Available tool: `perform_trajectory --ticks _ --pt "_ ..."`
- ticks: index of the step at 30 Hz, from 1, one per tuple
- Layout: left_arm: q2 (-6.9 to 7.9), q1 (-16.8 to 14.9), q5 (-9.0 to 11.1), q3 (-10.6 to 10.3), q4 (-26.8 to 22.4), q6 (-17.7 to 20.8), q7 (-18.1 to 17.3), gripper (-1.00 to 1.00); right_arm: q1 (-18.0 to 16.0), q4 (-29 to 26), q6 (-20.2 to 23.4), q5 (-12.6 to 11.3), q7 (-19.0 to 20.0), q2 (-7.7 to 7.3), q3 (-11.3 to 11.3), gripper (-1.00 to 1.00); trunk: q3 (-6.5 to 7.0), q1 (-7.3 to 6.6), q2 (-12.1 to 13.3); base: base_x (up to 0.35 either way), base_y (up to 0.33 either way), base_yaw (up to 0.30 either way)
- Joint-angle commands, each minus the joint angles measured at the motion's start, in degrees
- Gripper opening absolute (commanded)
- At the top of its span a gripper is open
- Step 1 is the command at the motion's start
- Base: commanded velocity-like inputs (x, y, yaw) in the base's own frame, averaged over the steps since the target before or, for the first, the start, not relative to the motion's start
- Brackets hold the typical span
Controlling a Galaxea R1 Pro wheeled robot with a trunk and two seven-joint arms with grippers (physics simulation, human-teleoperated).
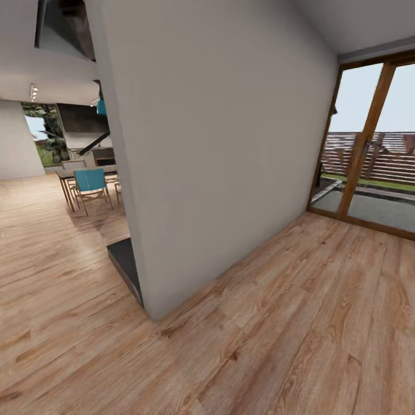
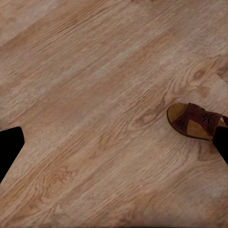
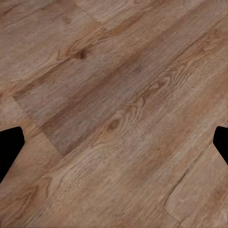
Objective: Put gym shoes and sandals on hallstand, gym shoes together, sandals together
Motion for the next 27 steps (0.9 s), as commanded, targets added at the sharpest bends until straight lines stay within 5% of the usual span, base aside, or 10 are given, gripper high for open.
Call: perform_trajectory --ticks 1,9,27 --pt "-0.05 -0.05 0.04 0.16 0.08 -0.19 -0.03 1.00 -0.02 0.01 -0.17 0.01 -0.02 0.00 -0.03 1.00 -0.06 0.00 -0.03 0.000 0.000 0.277" --pt "-0.24 -0.05 -0.09 -0.02 0.31 -0.27 -0.21 1.00 -0.02 0.01 -0.17 -0.02 -0.02 -0.02 -0.01 1.00 -0.06 0.00 -0.03 0.000 0.000 0.189" --pt "-0.06 -0.05 0.10 -0.02 0.05 -0.29 -0.19 1.00 -0.02 0.01 -0.17 -0.05 -0.02 0.00 0.00 1.00 -0.06 0.00 -0.03 0.036 -0.026 0.009"
